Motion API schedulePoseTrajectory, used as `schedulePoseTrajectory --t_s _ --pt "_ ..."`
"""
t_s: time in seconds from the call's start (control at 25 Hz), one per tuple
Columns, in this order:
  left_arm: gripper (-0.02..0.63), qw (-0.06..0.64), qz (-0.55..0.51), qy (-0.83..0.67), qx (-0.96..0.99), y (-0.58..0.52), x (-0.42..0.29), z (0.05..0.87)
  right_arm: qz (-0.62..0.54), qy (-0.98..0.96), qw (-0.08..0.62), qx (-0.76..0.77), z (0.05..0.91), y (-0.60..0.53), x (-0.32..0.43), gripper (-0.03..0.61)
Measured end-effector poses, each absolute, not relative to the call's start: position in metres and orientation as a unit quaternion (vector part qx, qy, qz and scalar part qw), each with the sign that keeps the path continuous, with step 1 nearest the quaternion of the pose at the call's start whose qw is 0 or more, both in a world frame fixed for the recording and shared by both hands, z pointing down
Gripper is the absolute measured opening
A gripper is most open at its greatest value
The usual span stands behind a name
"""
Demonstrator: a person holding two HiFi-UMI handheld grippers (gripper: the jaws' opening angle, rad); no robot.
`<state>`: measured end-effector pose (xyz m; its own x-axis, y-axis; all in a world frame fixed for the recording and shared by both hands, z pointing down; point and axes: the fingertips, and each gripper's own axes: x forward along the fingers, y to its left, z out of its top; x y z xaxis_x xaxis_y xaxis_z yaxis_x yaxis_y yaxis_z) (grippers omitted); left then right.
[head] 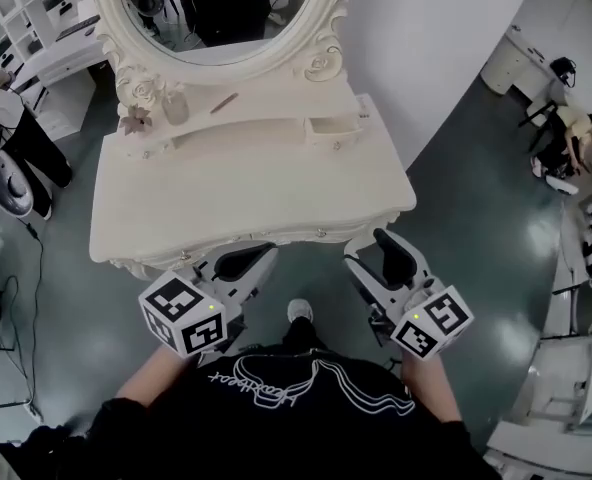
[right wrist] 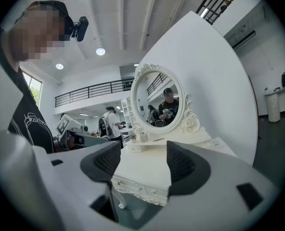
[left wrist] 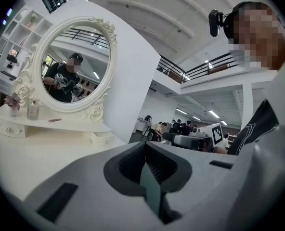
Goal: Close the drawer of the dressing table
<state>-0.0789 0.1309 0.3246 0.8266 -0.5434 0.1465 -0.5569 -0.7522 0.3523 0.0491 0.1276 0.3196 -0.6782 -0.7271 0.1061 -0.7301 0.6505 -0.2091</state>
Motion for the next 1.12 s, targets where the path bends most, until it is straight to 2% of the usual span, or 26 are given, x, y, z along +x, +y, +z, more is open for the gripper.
schedulePoseTrajectory --t_s 0.56,1.12 --pt "0.003 0.205 0.027 -0.334 0.920 -0.010 -0.023 0.332 0.137 -0.922 0.021 0.361 0.330 -0.018 0.099 0.284" --pt "0.004 0.225 0.020 -0.368 0.902 -0.050 -0.020 0.353 0.161 -0.914 0.059 0.368 0.377 -0.079 0.112 0.267"
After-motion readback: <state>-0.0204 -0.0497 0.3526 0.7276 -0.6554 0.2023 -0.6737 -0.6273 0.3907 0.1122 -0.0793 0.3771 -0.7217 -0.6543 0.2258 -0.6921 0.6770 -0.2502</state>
